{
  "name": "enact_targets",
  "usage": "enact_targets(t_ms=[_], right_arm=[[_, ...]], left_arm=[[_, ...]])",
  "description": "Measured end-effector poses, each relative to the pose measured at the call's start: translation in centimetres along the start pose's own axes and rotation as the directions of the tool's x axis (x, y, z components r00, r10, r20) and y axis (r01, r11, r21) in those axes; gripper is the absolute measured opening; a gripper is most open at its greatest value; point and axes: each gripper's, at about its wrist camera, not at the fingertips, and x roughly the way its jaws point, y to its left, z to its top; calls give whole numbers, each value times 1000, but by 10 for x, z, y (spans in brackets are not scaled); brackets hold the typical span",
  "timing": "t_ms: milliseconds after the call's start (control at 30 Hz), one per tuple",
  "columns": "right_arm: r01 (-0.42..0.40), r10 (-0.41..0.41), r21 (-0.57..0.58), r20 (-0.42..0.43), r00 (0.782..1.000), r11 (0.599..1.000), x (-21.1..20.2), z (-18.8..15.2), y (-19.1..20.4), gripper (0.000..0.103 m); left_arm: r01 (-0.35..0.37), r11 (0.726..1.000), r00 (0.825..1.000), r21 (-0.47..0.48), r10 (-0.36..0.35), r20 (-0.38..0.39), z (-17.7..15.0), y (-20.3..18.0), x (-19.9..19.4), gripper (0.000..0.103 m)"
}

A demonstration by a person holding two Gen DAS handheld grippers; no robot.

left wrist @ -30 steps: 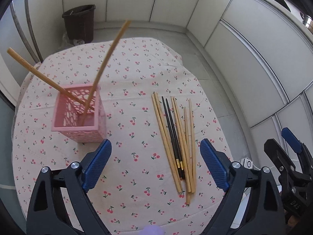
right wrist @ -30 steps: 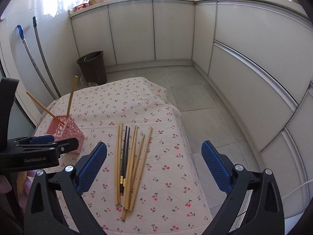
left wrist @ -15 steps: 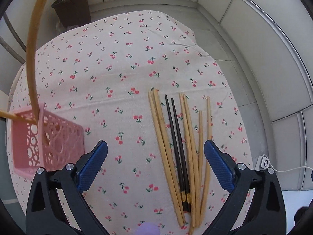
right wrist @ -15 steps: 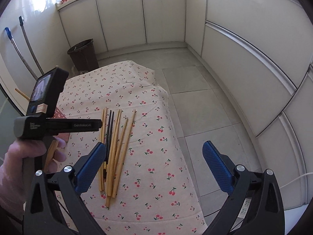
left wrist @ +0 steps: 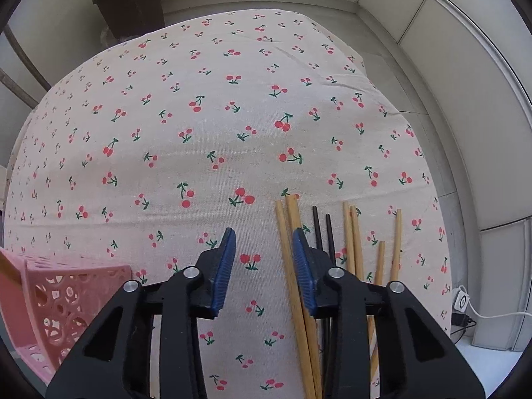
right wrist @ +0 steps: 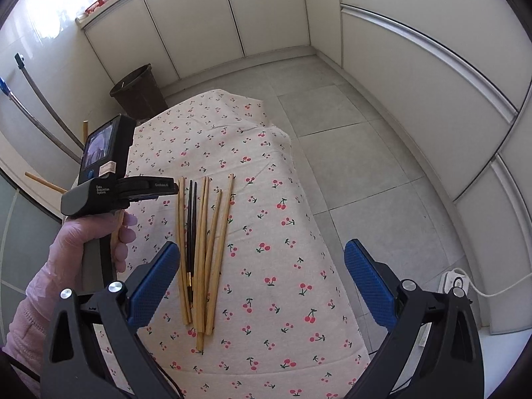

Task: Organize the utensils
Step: 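Move the left gripper back over the chopstick pile, then close the left gripper on another wooden chopstick and lift it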

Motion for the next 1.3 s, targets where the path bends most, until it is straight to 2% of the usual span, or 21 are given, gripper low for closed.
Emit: enact_targets(t_ms=[167,300,367,400,433,467,533,667,900,1067,1167,1300], right_arm=[[4,-4,6,-14,1000,1000,5,0,0,96],[10,-9,26,-31,999,1000,14,2,-2,96],[12,-10,44,-47,999,999,20,5,-5,96],[13,-11,55,-54,998,998,24,6,-7,96],[11,-7,71,-63,998,997,29,9,-9,96],[6,1,91,-73,997,996,35,12,-11,96],[-7,18,127,-85,996,992,49,19,-15,96],[14,1,164,-88,996,986,78,30,-18,96],[3,18,178,-117,993,984,120,46,4,95],[31,-5,181,-143,990,983,141,53,22,90],[59,-29,184,-164,986,981,154,53,27,80],[93,-59,184,-181,982,979,166,52,28,65]], left_arm=[[18,999,1000,-30,-18,-14,5,6,10,29],[-11,1000,1000,-2,11,-15,10,0,15,27],[-55,998,998,37,55,-7,7,-9,16,21],[-61,997,998,51,61,-5,4,-13,16,17],[-58,996,998,65,58,-5,2,-16,15,8],[-53,995,999,80,54,-7,-1,-18,13,7],[-47,992,999,115,48,-6,-12,-21,8,4],[-18,988,1000,155,20,-6,-41,-14,-8,4],[64,986,994,151,-76,74,-105,11,-83,4],[106,983,980,151,-129,155,-145,27,-128,4],[107,986,968,129,-133,213,-163,39,-147,4],[121,986,959,111,-145,244,-163,48,-157,4]])
